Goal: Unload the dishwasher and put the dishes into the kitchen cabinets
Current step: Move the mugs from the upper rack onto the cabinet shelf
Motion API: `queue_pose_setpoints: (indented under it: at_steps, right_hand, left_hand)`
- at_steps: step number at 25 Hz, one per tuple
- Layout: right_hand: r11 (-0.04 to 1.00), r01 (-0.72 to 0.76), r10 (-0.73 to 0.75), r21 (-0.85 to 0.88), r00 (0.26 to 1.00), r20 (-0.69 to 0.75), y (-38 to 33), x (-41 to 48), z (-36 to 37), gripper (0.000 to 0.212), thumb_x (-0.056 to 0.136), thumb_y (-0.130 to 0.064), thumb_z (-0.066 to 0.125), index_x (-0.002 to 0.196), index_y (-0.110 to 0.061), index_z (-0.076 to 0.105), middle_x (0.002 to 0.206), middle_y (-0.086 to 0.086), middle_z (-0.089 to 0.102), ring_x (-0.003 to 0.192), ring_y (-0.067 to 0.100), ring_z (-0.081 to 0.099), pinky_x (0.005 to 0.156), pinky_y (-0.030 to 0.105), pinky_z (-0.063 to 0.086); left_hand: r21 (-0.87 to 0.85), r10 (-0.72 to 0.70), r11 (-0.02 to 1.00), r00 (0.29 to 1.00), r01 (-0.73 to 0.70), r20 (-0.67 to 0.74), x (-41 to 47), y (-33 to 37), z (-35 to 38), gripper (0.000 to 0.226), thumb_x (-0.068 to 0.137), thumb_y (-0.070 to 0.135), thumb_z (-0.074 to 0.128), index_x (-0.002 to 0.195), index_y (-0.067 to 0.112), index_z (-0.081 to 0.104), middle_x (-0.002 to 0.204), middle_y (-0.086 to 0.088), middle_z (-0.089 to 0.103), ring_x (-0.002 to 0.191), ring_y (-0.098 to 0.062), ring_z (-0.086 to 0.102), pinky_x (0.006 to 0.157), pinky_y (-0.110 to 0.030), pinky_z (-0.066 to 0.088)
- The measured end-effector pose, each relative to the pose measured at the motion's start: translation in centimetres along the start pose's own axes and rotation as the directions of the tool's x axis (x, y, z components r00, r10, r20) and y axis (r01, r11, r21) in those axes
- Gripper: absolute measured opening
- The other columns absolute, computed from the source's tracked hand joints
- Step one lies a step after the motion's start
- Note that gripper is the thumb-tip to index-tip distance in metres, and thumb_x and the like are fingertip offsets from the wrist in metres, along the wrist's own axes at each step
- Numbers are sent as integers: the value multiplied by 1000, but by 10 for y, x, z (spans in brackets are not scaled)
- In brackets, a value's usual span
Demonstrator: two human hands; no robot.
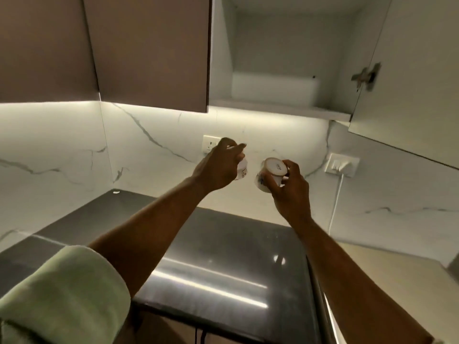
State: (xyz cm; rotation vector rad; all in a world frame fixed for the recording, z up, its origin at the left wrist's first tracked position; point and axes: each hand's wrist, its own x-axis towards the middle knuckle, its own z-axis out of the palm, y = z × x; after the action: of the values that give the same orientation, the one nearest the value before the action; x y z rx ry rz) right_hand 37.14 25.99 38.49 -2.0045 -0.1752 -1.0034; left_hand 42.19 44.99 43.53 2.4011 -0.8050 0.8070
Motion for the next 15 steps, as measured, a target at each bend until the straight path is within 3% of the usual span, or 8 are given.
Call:
queue_pose_setpoints:
  at_steps: [2, 6, 11, 15]
  right_hand:
    - [999, 52, -52, -4, 999, -9, -2, 37, -2, 53, 85, -43, 70, 126, -16, 51, 111, -10, 59, 99, 12, 61, 83, 33, 56]
    - [993, 117, -117, 4, 992, -47, -12, 105, -1, 52, 85, -43, 71, 125, -15, 53, 107, -11, 60, 95, 16, 65, 78, 30, 55]
    - [979, 204, -205, -19, 976, -68, -24, 188, 6, 52, 85, -46, 69, 124, -15, 53, 106, -8, 62, 90, 15, 66, 66, 39, 60]
    - [968, 192, -198, -162, 980, -24, -21, 248, 15, 54, 88, -50, 64, 123, -11, 55, 105, 0, 65, 80, 17, 67, 55, 28, 57]
  left_hand:
    - [31, 37, 999, 999, -36, -20, 32, 4, -11, 39, 100, 14, 45, 138, 8, 52, 138, -10, 47, 124, -24, 49, 100, -40, 45]
    - [55, 13, 998, 993, -6, -118, 98, 0, -21, 39, 101, 25, 41, 138, 18, 52, 137, -7, 46, 118, -24, 53, 98, -35, 43]
    - [161, 116, 983, 982, -92, -148, 174, -18, -33, 33, 103, 21, 39, 126, 7, 57, 123, -16, 54, 112, -28, 53, 94, -41, 45]
    - [146, 145, 982, 978, -122, -153, 235, -43, -29, 23, 99, 21, 47, 109, 9, 64, 107, -14, 61, 94, -27, 61, 79, -37, 51]
